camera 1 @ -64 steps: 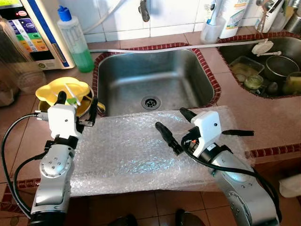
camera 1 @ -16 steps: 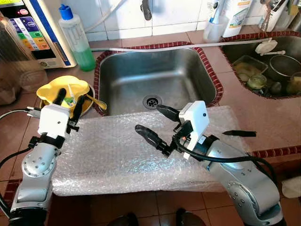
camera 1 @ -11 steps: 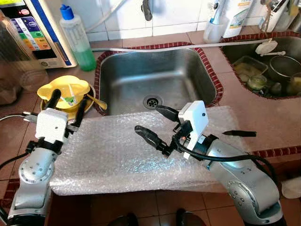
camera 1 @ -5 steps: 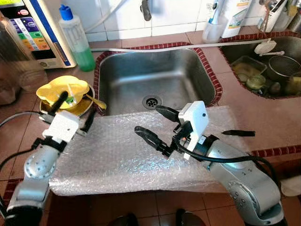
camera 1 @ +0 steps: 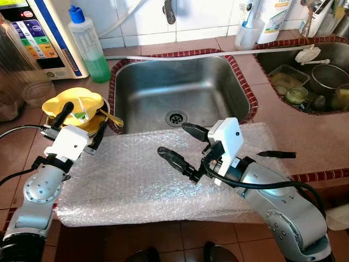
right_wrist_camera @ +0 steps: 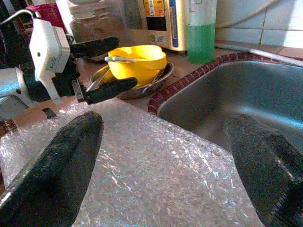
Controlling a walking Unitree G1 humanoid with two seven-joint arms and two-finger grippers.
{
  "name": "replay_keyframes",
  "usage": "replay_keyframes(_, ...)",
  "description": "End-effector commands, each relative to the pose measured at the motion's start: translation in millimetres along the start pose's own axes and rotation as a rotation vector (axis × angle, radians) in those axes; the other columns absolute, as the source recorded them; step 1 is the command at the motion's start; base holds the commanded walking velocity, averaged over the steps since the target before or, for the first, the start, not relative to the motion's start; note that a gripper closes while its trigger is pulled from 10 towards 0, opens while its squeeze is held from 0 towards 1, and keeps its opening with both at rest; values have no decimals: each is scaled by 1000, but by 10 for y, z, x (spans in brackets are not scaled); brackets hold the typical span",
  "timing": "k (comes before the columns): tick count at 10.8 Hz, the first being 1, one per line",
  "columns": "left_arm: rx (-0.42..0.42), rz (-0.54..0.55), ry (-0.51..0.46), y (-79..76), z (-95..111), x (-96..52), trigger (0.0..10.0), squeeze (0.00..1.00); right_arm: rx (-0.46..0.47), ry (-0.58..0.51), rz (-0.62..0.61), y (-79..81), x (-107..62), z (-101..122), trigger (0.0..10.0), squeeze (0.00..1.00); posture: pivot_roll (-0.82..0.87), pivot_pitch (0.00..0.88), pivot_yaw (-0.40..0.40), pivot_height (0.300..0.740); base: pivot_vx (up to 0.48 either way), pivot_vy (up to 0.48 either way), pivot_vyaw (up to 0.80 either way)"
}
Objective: Kitchen organization
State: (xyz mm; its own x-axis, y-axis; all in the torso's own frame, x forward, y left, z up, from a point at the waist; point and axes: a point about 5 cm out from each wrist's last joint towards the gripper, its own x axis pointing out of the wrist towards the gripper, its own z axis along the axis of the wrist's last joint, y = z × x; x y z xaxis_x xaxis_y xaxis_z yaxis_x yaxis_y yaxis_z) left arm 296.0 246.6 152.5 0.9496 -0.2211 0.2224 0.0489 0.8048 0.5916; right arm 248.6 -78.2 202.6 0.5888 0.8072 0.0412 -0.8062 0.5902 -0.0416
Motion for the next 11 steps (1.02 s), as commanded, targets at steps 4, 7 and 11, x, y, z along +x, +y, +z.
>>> replay_keyframes(4,-7,5,10,36,-44,-27,0,0,-7,-10,25,73,0,37,10000,0,-220,219,75,740,0,0,0)
replay_keyframes(7,-3,22,3,49,-40,-22,0,0,-6,-10,23,74,-3,32,10000,0,-223,219,74,740,0,0,0)
replay_keyframes(11,-17,31,-20,34,-11,5,0,0,-12,-7,19,68,-13,31,10000,0,-229,219,73,740,0,0,0)
